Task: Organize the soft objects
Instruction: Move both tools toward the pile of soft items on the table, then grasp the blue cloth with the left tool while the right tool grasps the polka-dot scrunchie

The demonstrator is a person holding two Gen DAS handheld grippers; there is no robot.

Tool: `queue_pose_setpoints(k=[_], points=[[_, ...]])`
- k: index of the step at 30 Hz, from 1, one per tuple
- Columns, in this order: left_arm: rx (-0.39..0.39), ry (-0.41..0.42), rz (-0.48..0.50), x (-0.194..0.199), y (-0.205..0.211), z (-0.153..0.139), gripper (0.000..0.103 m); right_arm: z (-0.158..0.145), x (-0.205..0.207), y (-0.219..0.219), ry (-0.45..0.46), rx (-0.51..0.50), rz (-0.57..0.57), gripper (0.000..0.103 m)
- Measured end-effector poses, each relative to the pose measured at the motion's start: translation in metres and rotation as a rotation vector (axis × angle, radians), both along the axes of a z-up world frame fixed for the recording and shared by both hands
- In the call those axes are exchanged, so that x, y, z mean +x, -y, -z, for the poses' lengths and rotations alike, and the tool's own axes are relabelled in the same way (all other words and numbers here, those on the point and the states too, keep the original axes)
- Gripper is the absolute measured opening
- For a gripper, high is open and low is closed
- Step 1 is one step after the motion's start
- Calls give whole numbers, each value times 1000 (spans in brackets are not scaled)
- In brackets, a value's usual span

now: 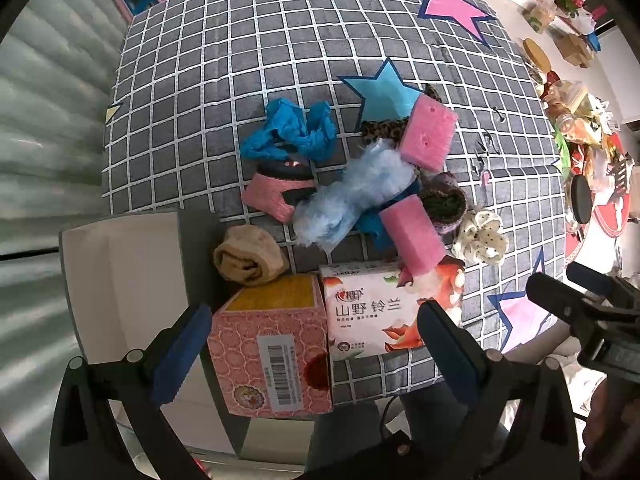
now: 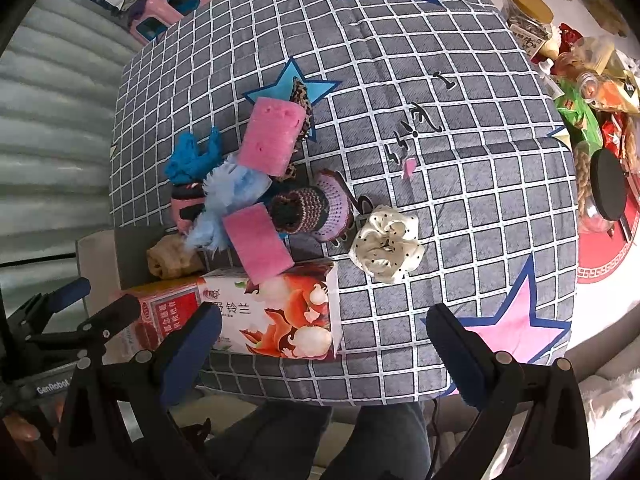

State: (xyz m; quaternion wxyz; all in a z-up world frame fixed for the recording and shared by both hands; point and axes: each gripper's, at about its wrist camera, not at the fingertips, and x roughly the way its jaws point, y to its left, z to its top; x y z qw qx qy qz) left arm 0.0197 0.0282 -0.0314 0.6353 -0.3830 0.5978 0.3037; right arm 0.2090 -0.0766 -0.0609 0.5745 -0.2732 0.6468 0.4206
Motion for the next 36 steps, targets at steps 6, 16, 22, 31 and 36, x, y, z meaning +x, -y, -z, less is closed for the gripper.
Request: queue_pose_setpoints(k=[6,16,22,31,36], points=[[34,-29,-1,4,-16,6,103,7,9,-1,3,-4,16,103],[11,-121,14,20,-54,36,103,22,29,-10,-11,-4,41,103],[-16,-173,42,38,-76,67,103,49,42,-7,12,-49,50,103],[-30,-242,46,60,-98,123,103,88,49,2,-44,-110,68,103],[-35,-284,63,68,-99,154,103,116,53,1,-47,-124,63,103]])
